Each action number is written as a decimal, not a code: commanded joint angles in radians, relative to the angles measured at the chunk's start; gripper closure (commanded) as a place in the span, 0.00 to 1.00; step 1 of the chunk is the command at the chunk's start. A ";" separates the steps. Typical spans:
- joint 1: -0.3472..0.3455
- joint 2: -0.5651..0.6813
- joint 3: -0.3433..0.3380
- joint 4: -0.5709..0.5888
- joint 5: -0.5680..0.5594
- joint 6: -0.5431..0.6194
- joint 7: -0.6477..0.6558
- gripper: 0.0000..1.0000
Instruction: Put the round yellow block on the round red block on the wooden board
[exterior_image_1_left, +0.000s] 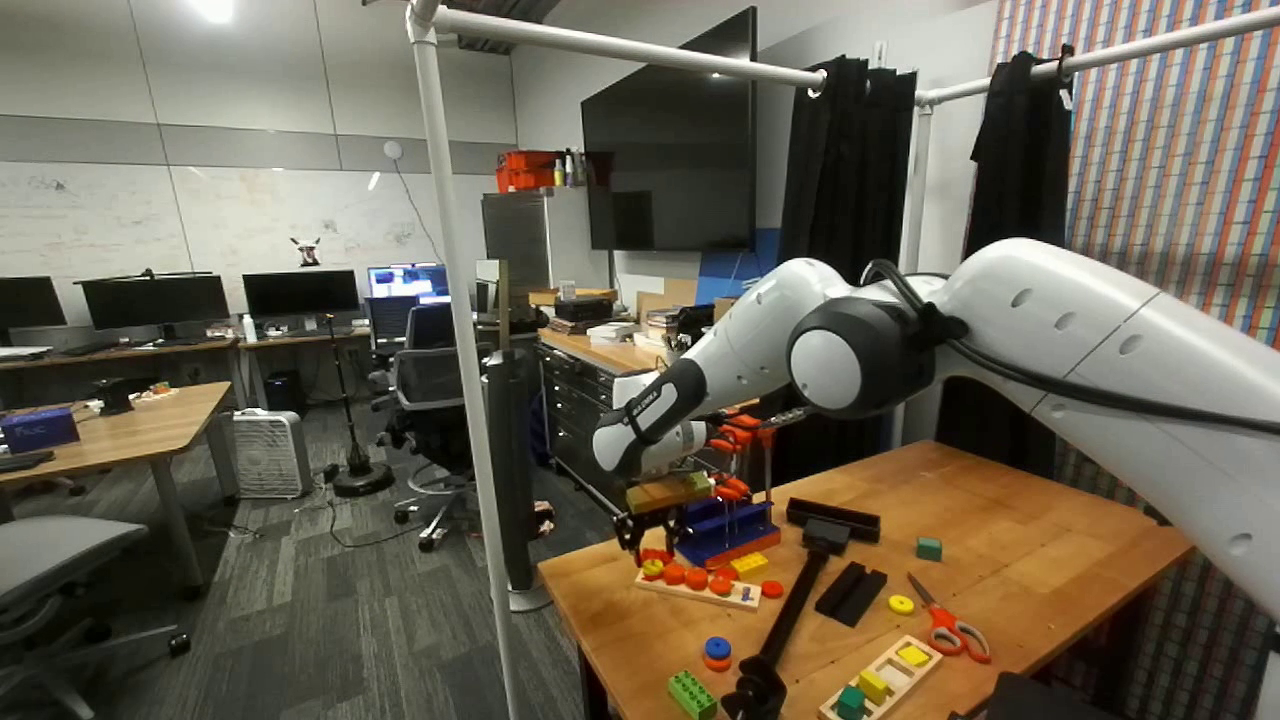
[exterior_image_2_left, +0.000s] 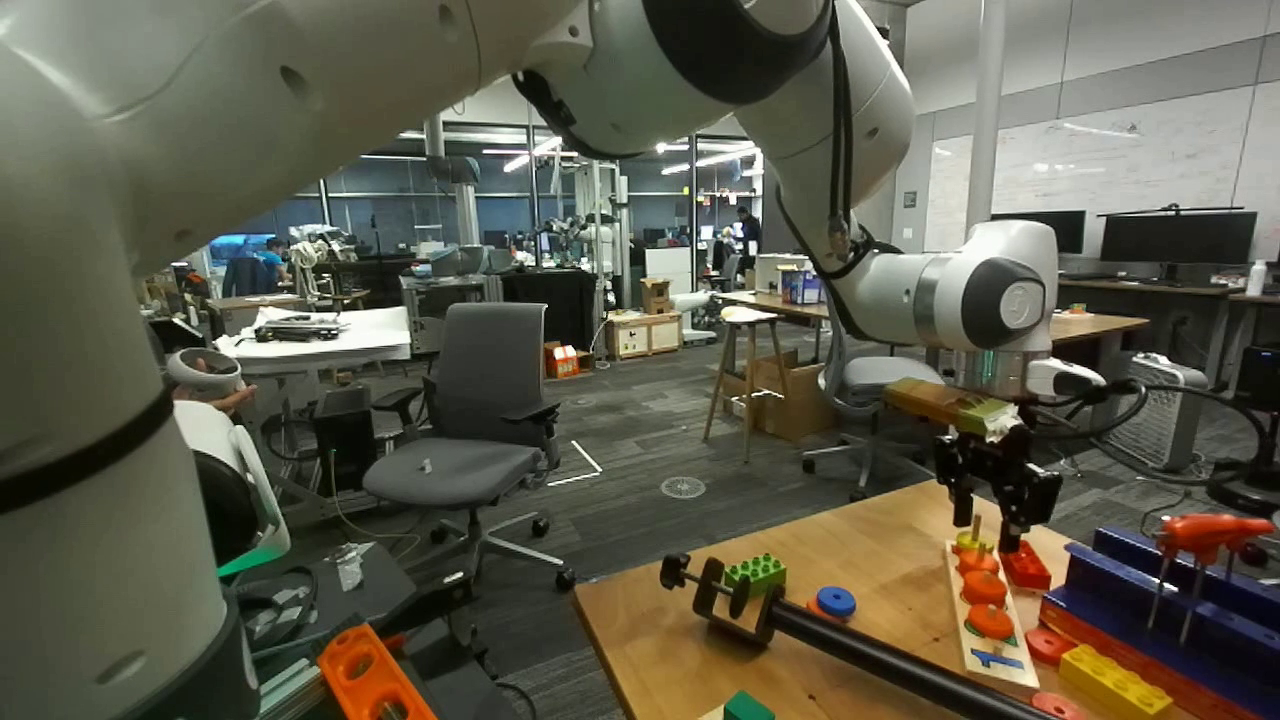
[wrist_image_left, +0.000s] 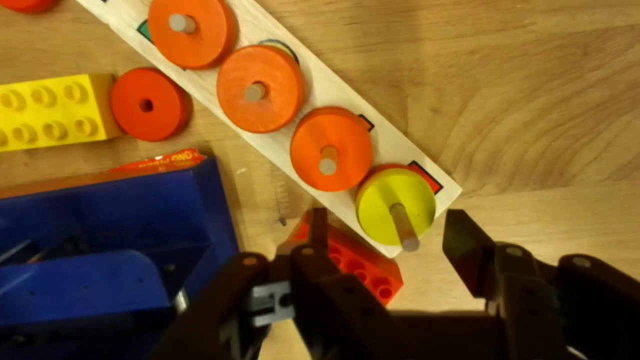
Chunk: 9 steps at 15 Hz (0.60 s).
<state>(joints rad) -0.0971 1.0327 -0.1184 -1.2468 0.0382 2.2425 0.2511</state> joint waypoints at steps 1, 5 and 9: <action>-0.013 0.014 0.009 0.037 0.015 -0.028 -0.011 0.05; -0.010 -0.003 0.007 0.018 0.011 -0.020 -0.010 0.00; 0.016 -0.082 -0.006 -0.052 -0.009 0.004 -0.007 0.00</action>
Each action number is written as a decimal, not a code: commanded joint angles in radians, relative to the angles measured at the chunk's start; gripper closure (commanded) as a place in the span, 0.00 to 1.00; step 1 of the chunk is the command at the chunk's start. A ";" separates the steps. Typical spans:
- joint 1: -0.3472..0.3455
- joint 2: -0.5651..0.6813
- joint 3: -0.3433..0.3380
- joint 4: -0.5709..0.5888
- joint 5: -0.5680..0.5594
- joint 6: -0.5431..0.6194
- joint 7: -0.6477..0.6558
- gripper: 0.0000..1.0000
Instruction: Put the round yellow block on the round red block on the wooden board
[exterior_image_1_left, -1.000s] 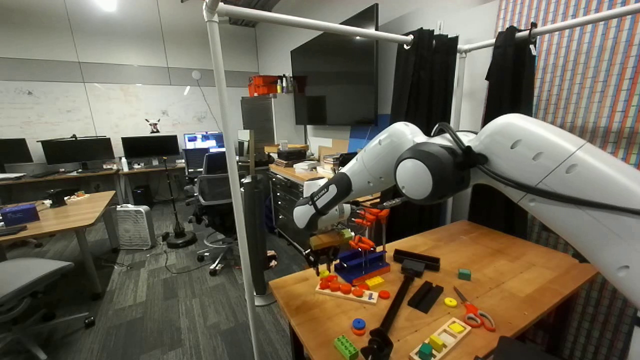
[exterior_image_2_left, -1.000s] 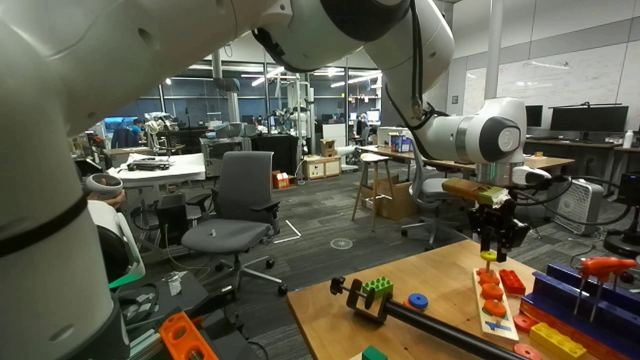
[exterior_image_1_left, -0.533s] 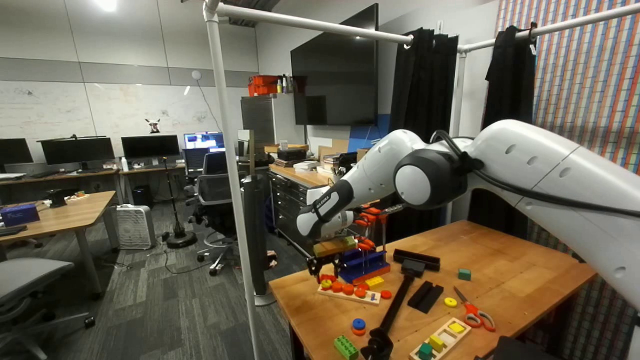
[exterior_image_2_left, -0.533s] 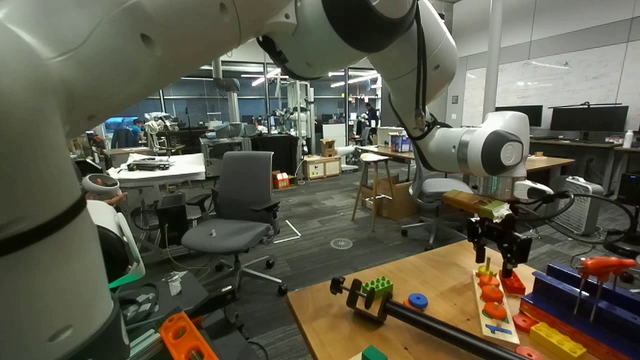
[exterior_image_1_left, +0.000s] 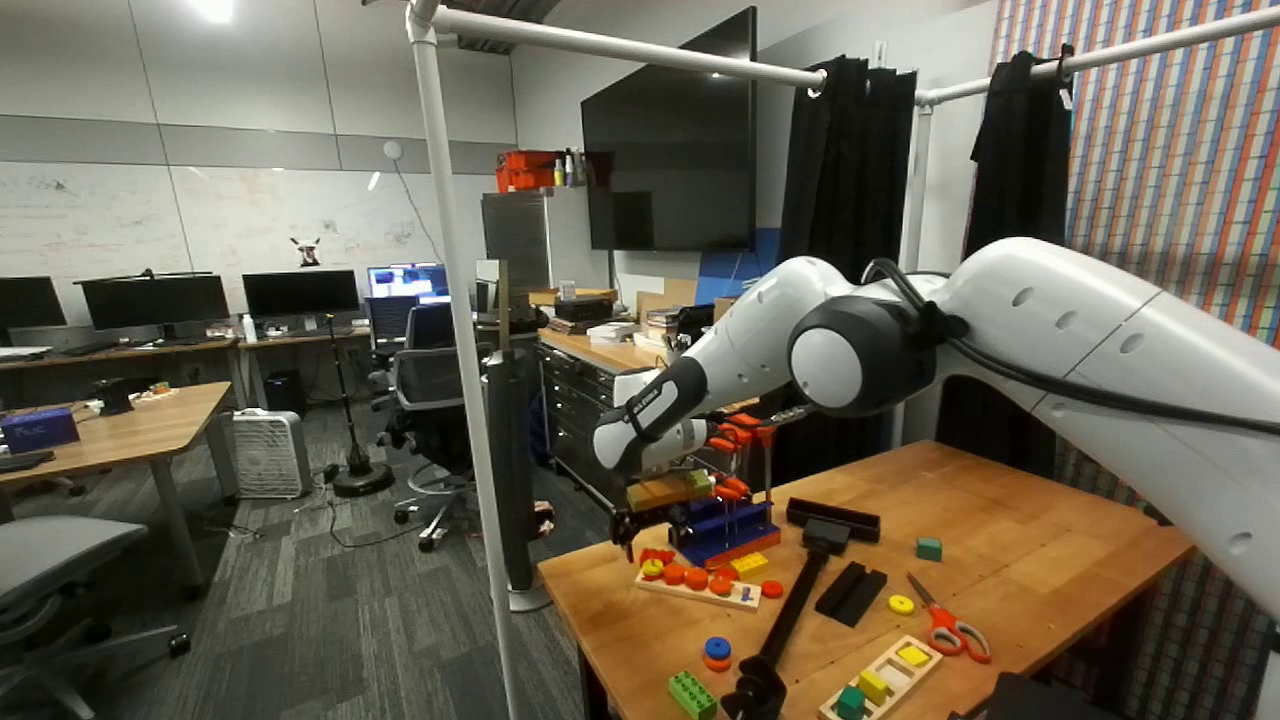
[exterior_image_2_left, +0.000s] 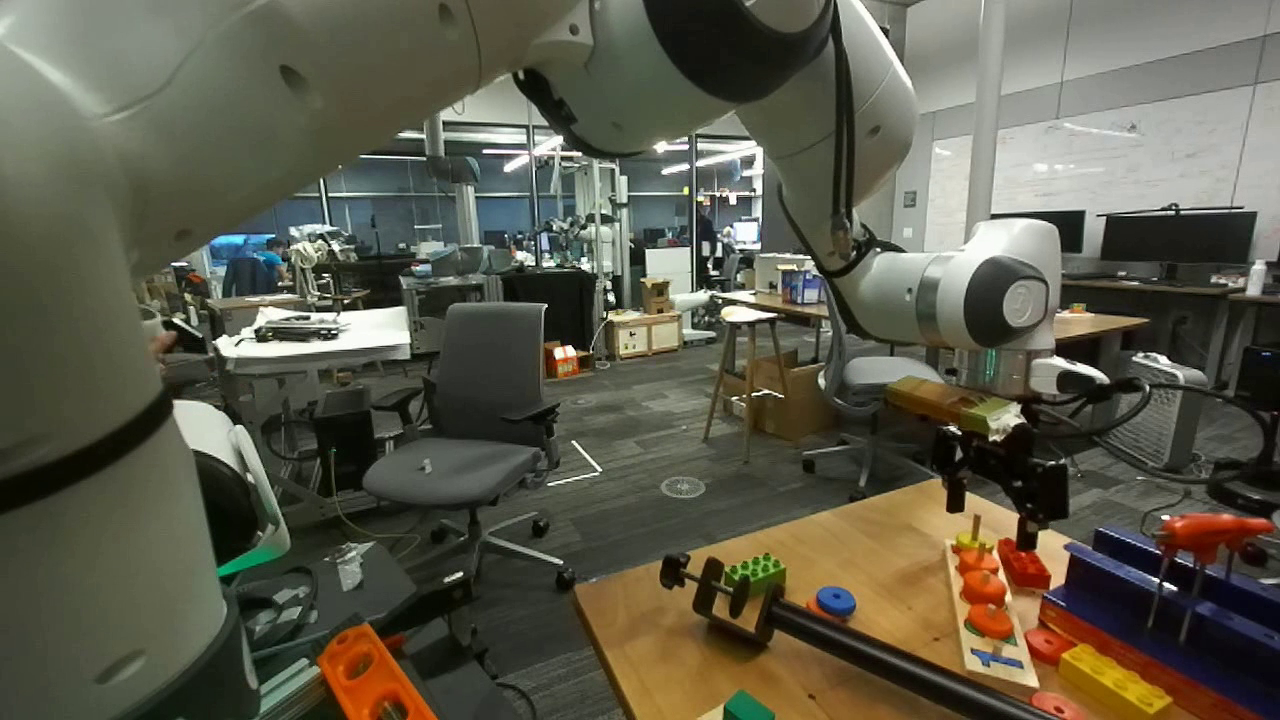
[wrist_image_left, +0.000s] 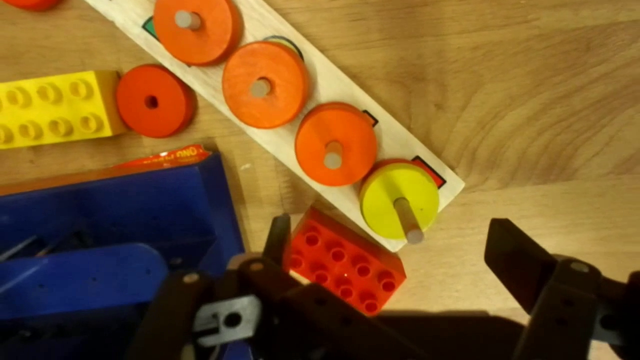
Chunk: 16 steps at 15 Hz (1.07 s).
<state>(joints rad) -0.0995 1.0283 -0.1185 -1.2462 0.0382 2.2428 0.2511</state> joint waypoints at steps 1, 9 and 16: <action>0.030 -0.128 -0.009 -0.101 -0.016 0.021 -0.010 0.00; 0.113 -0.510 -0.044 -0.434 -0.131 0.148 0.005 0.00; 0.141 -0.875 -0.034 -0.752 -0.259 0.196 0.028 0.00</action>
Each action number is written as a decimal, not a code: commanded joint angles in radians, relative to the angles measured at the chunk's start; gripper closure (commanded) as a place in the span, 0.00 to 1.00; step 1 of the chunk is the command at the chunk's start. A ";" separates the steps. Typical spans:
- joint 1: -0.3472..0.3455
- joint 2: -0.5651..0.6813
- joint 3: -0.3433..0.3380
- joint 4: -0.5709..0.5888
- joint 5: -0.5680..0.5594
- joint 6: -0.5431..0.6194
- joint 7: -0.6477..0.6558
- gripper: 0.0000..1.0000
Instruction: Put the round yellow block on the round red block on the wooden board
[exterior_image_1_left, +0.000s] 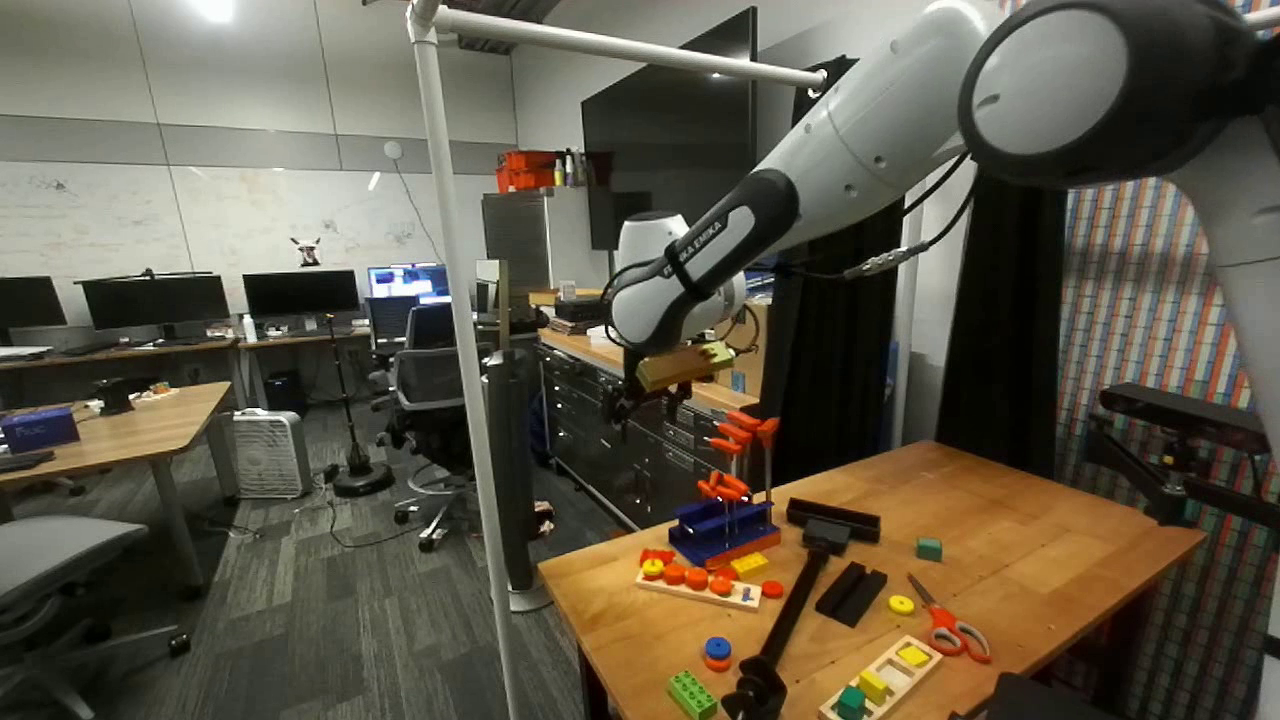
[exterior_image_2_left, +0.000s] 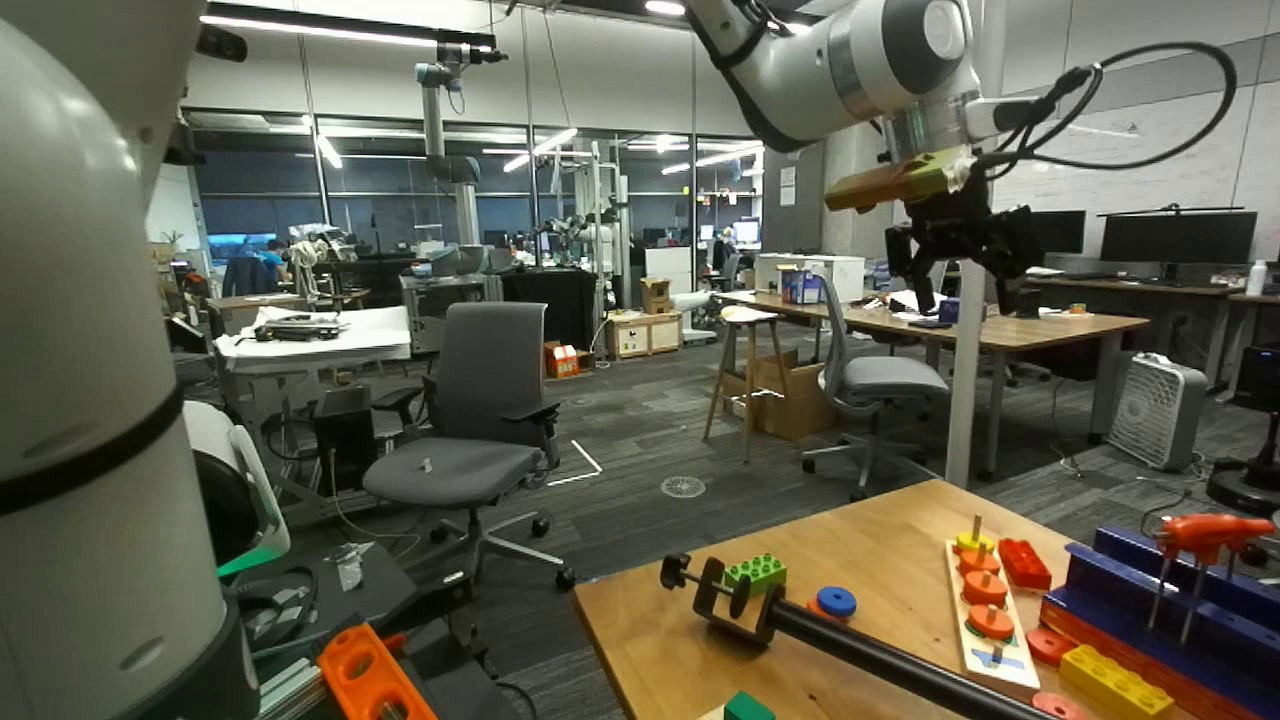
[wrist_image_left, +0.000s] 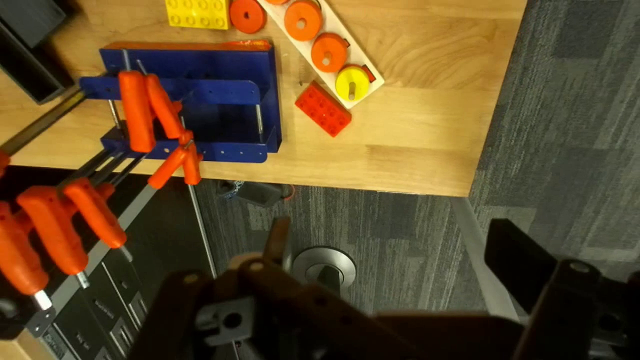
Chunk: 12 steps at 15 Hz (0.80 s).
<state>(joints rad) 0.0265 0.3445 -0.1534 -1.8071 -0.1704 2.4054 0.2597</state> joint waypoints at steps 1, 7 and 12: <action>0.010 -0.247 0.012 -0.233 -0.052 0.016 0.011 0.00; -0.020 -0.577 0.074 -0.493 -0.051 -0.068 -0.003 0.00; -0.013 -0.863 0.099 -0.664 0.064 -0.236 -0.130 0.00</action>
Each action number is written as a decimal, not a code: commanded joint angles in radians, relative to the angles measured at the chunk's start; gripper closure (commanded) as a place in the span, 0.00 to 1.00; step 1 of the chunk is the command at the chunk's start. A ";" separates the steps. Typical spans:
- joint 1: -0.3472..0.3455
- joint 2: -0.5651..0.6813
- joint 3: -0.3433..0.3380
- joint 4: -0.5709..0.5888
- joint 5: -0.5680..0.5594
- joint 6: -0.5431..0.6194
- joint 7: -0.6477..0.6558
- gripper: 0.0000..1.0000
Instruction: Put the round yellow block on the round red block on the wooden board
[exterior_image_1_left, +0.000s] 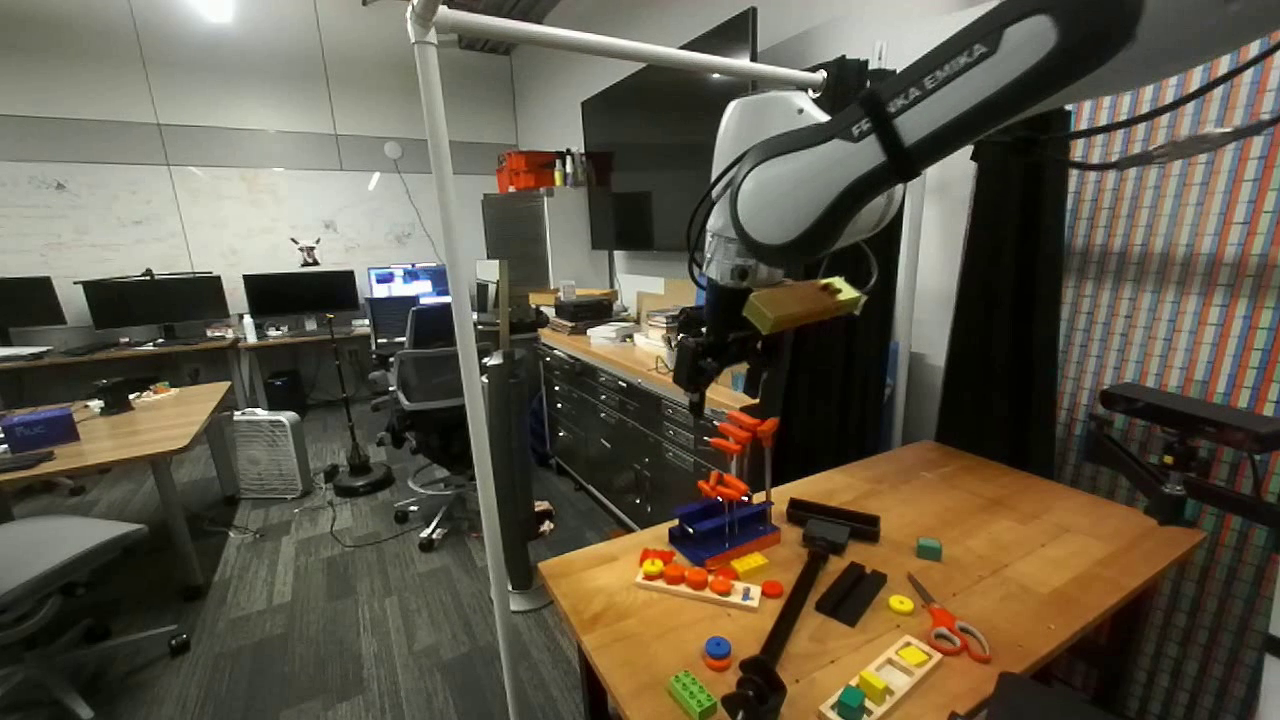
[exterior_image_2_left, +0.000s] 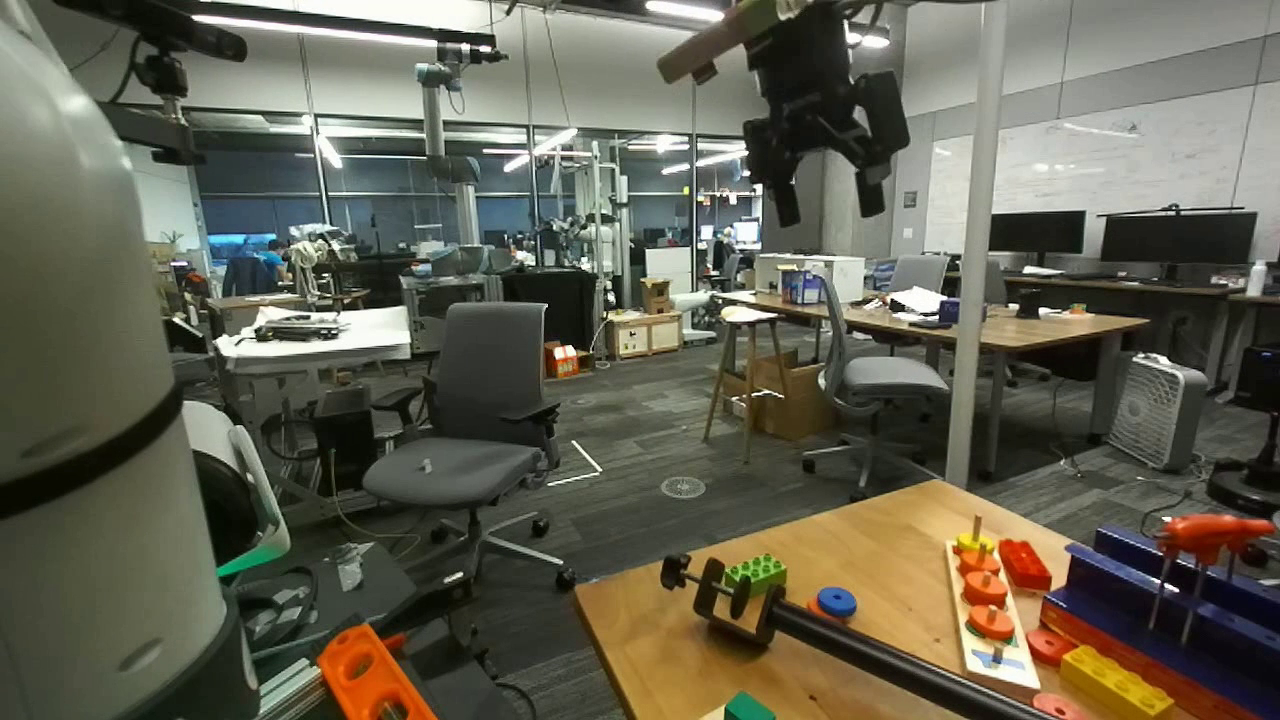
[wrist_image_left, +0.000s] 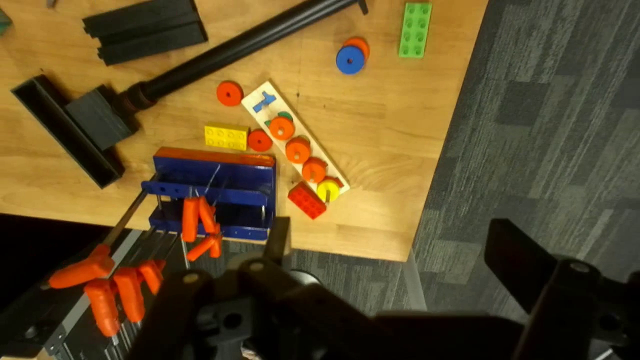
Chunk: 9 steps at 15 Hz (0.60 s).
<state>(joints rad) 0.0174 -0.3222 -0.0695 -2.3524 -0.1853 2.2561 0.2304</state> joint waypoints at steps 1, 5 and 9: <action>0.002 -0.254 0.013 -0.139 0.114 -0.142 -0.129 0.00; -0.007 -0.489 0.020 -0.186 0.193 -0.427 -0.176 0.00; -0.023 -0.401 0.030 -0.150 0.172 -0.374 -0.163 0.00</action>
<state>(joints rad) 0.0157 -0.7246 -0.0554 -2.5050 -0.0261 1.8845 0.0796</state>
